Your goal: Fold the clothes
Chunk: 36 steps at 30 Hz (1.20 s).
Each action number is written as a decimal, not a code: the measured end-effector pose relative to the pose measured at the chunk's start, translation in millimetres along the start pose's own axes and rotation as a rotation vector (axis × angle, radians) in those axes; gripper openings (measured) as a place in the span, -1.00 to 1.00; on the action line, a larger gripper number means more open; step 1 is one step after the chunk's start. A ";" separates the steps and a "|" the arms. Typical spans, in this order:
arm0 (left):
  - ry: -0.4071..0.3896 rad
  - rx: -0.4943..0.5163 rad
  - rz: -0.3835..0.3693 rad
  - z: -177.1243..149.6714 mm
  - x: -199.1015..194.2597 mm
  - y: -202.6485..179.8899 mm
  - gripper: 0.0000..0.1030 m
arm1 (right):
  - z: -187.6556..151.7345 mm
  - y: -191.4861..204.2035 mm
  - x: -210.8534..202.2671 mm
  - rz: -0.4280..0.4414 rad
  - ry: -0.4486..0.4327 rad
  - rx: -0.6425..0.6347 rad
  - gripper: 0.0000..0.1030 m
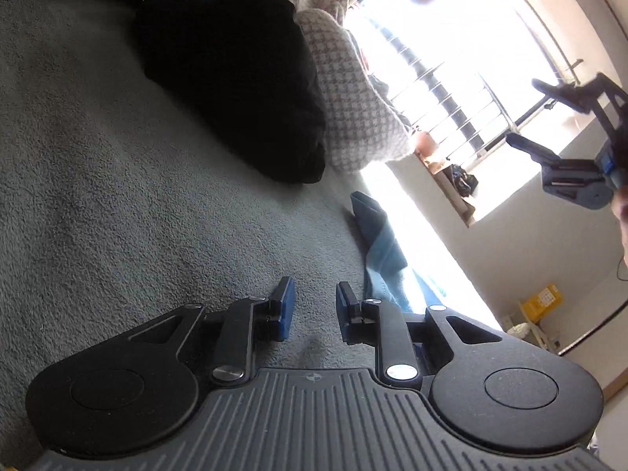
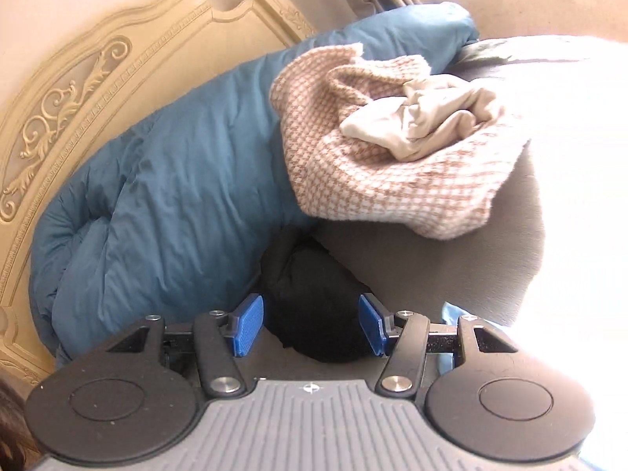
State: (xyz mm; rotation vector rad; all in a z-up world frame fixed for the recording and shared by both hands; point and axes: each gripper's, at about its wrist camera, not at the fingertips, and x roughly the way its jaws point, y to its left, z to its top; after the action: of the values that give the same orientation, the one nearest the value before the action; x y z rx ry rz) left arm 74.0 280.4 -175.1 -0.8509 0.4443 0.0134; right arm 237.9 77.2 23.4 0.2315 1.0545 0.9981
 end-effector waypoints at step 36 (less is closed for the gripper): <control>0.231 0.133 0.182 -1.5 13.9 -36.4 -0.95 | -48.9 -106.4 11.0 -0.546 0.018 -0.268 -0.19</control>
State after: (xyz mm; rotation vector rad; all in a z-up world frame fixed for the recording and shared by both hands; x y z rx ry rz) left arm 92.9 252.8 -155.0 -0.6811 0.7311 0.0529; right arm 260.8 12.1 -71.8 -0.2756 0.9173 0.6332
